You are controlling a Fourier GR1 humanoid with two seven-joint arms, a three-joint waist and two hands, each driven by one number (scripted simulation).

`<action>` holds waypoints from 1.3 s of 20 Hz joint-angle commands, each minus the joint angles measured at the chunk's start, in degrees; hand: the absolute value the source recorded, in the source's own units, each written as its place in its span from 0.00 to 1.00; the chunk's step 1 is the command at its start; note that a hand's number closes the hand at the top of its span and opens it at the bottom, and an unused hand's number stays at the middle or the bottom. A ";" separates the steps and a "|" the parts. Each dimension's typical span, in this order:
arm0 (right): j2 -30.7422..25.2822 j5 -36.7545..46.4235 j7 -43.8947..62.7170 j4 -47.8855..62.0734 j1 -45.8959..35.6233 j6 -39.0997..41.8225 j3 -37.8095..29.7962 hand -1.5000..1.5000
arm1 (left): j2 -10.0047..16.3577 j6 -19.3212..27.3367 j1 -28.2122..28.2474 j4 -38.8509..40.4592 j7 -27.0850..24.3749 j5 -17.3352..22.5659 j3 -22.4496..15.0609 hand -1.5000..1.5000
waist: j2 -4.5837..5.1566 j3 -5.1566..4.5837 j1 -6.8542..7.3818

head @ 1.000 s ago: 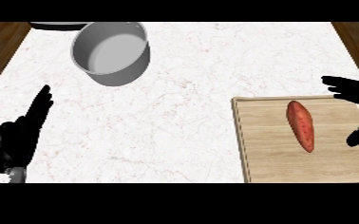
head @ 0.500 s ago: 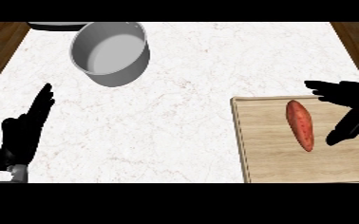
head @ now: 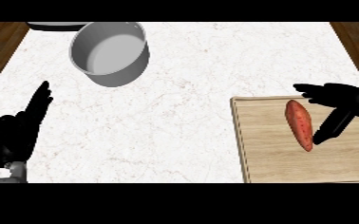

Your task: Pick the sweet potato from the tray and place it in the pot

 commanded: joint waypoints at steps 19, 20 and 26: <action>7.40 12.34 -11.08 0.44 2.07 -3.75 0.24 1.00 | -2.76 -3.40 -1.35 2.17 -0.49 -3.23 3.65 0.50 | 0.07 0.02 -0.38; 5.05 12.26 -12.05 3.10 0.48 -2.39 -1.46 1.00 | -6.67 0.52 0.64 -1.04 0.49 -6.60 0.18 0.50 | 0.08 0.05 -0.06; 11.83 18.51 -24.51 -16.26 -10.14 6.53 16.81 1.00 | -4.59 -4.60 -1.80 -0.26 -0.87 -4.36 -0.59 0.50 | -0.04 0.18 7.51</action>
